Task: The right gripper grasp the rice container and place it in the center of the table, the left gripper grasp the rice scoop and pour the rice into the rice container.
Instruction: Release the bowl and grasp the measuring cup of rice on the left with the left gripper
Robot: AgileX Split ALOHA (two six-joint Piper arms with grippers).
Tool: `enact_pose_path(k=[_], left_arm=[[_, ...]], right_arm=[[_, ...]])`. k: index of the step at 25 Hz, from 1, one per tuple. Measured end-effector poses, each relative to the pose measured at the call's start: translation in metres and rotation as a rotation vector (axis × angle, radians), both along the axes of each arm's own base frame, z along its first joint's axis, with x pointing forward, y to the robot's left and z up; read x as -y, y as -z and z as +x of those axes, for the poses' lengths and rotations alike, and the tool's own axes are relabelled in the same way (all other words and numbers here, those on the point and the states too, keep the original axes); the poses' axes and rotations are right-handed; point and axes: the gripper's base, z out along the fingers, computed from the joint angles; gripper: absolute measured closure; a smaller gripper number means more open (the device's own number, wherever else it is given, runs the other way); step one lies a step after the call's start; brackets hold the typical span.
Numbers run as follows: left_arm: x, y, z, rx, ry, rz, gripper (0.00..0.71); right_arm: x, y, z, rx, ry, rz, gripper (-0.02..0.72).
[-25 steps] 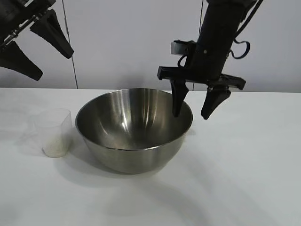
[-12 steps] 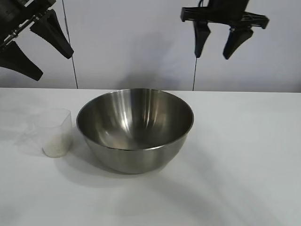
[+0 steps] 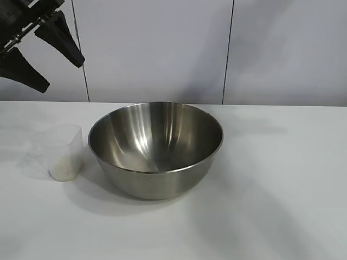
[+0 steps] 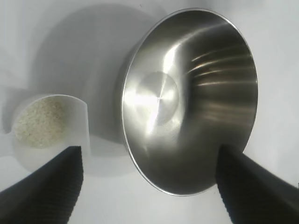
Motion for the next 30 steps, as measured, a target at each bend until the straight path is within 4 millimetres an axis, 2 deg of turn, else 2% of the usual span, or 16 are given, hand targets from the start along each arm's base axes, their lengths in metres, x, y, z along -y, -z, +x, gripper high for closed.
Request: enact_pose_path(k=[3,6,9,11,15,19,22,25,30], left_arm=[[0.000,0.000,0.000,0.003,-0.002,0.000,0.144],[0.000,0.000,0.000,0.003,-0.002,0.000,0.144],[0.000,0.000,0.000,0.003,-0.002,0.000,0.144],[0.000,0.000,0.000,0.003,-0.003,0.001,0.144],[0.000,0.000,0.001,0.006,-0.005,0.001,0.144],[0.000,0.000,0.001,0.008,-0.006,0.001,0.144],[0.000,0.000,0.001,0.008,-0.006,0.001,0.144],[0.000,0.000,0.001,0.009,-0.007,0.002,0.144],[0.000,0.000,0.001,0.009,-0.007,0.002,0.144]], right_arm=[[-0.028,-0.014,-0.062,0.085,-0.139,-0.049,0.381],[-0.040,-0.006,-0.122,0.128,-0.233,-0.068,0.390],[-0.039,0.022,-0.175,0.132,-0.274,-0.076,0.390],[-0.036,0.051,-0.206,0.125,-0.277,-0.101,0.390],[-0.029,0.115,-0.247,0.101,-0.262,-0.138,0.390],[-0.026,0.164,-0.271,0.149,-0.244,-0.151,0.390],[-0.024,0.189,-0.278,0.187,-0.229,-0.162,0.390],[-0.023,0.209,-0.276,0.191,-0.218,-0.171,0.390],[-0.024,0.237,-0.259,0.144,-0.218,-0.170,0.390]])
